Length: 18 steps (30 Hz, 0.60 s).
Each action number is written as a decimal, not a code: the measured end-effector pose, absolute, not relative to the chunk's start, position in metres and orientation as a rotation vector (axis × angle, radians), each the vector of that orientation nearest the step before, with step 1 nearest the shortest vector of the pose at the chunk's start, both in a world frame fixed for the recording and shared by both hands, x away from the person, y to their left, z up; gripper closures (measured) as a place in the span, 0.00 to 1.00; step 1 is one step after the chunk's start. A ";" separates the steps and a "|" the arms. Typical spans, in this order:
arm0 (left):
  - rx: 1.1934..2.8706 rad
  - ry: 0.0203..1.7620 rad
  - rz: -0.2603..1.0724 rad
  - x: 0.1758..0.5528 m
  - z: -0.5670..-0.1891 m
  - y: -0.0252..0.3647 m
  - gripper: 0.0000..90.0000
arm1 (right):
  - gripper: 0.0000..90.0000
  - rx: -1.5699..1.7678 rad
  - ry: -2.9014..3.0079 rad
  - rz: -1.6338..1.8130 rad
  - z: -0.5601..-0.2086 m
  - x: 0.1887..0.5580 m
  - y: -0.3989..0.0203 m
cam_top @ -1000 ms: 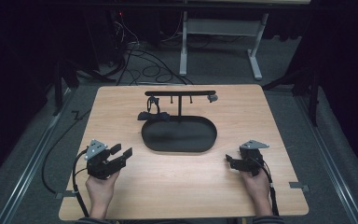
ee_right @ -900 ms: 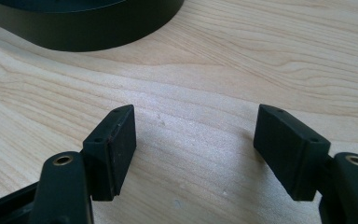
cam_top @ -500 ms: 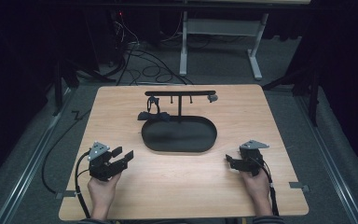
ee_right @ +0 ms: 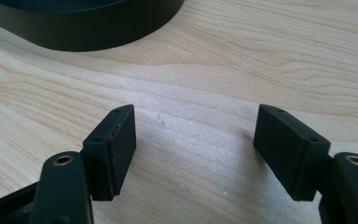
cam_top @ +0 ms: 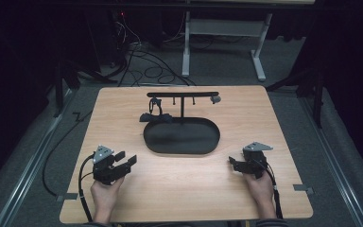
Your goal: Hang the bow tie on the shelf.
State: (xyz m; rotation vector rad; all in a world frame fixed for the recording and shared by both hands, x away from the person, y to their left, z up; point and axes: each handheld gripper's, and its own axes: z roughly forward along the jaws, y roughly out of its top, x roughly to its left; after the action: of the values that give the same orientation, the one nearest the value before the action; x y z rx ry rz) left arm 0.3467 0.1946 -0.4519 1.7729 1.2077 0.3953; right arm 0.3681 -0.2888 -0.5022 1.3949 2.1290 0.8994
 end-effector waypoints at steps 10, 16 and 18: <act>1.810 1.222 0.383 0.350 -0.464 0.189 0.50 | 0.35 1.395 2.129 0.899 -0.502 0.368 -0.289; 1.836 1.235 0.376 0.353 -0.472 0.185 0.50 | 0.35 1.395 2.128 0.899 -0.502 0.368 -0.289; 1.849 1.233 0.384 0.354 -0.473 0.183 0.50 | 0.35 1.395 2.128 0.899 -0.502 0.368 -0.289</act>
State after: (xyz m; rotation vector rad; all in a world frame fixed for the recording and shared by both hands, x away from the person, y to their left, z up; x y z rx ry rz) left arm 0.3541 0.1830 -0.4734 1.8486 1.2333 0.3841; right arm 0.3680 -0.2888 -0.5022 1.3954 2.1284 0.8993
